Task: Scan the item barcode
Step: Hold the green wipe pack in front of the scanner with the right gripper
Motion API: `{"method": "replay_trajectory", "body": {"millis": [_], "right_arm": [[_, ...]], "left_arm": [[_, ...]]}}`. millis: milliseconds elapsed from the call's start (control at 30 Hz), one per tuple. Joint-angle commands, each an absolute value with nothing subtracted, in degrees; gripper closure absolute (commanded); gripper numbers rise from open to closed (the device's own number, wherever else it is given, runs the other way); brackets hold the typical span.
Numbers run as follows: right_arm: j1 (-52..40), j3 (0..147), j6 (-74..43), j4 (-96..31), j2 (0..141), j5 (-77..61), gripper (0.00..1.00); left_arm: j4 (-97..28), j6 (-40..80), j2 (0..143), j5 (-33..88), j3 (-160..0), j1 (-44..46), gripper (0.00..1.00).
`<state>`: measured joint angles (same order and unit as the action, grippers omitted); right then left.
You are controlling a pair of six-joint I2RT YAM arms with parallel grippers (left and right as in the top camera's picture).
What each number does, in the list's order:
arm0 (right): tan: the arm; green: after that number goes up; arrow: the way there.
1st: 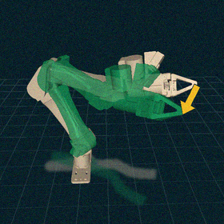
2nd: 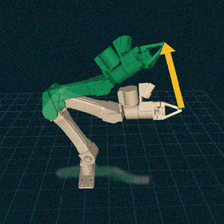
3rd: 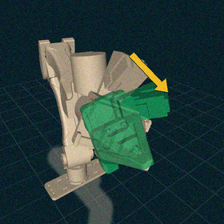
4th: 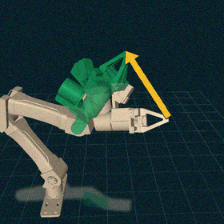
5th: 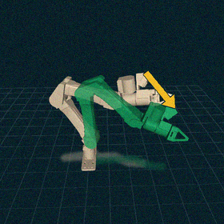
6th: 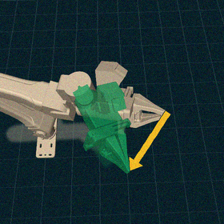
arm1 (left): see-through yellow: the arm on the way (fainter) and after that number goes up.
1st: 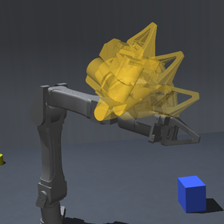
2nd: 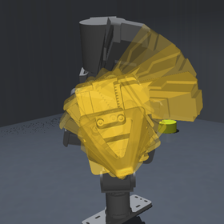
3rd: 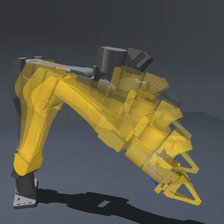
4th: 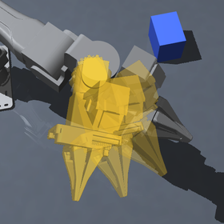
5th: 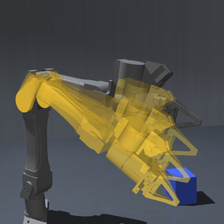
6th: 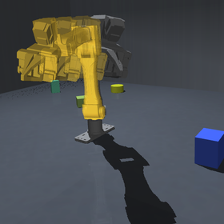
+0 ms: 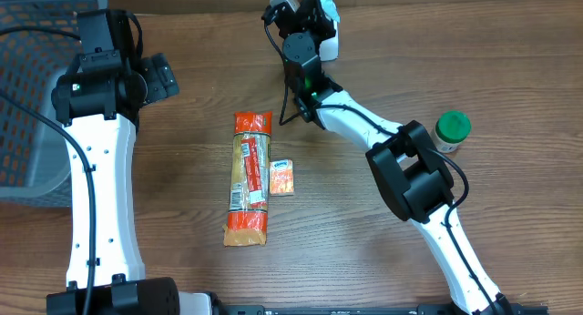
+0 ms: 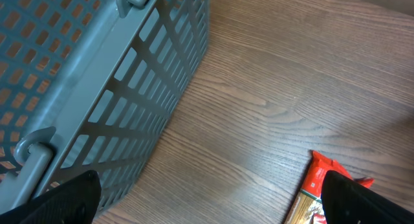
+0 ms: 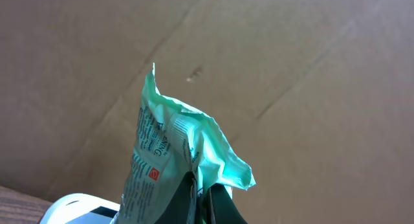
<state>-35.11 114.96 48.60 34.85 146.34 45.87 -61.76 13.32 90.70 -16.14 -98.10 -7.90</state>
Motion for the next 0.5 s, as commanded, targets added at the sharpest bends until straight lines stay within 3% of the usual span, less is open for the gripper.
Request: {"method": "replay_trajectory", "body": {"millis": [0,467], "right_arm": [[-33.98,115.7,51.27,34.44,146.02,41.19,0.96],[-32.99,115.7,46.26,31.35,149.49,38.5,0.96]], "left_arm": [[-61.71,12.84,89.89,-16.91,-99.2,-7.86,0.0],[-61.71,12.84,89.89,-16.91,-99.2,-7.86,0.0]]}}
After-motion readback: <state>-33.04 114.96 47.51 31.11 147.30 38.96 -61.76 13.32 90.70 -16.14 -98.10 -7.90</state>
